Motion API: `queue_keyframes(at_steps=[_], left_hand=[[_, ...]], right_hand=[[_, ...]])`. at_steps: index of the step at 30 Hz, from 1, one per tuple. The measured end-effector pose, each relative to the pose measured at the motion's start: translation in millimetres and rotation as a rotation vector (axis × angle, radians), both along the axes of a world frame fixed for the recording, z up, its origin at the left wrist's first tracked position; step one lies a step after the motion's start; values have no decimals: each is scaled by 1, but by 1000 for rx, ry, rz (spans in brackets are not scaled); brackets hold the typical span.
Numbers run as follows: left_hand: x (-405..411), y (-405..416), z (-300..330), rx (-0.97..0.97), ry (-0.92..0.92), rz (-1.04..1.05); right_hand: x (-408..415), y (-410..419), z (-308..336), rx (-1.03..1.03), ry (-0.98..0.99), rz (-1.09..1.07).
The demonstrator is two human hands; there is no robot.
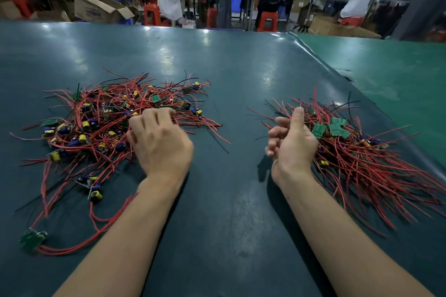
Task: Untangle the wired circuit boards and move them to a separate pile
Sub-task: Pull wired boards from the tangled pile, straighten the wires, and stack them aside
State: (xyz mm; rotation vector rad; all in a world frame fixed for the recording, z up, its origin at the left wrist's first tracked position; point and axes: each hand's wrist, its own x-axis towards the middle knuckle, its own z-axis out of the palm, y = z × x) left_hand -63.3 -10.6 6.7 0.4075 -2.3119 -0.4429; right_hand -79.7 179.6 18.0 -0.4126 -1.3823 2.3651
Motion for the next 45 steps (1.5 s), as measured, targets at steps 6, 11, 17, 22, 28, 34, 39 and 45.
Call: queue_keyframes(at_steps=[6,11,17,22,28,34,39,45], left_hand=[[1,-15,2,139,-306,160],[-2,-29,7,110,-41,225],[-7,-37,2,174,-178,256],[-3,-32,11,138,117,255],[2,-30,21,-5,625,-12],[13,8,19,-109,736,-565],[13,34,11,-167,571,-820],[9,30,8,-34,433,-778]], right_hand=[[-1,-1,-3,13,-44,70],[2,-2,-3,61,-35,109],[5,-3,-2,117,-45,165],[5,-4,-2,149,-40,177],[6,-7,1,189,-46,206],[17,-17,7,215,28,675],[20,-17,7,130,133,697],[17,-14,8,148,135,533]])
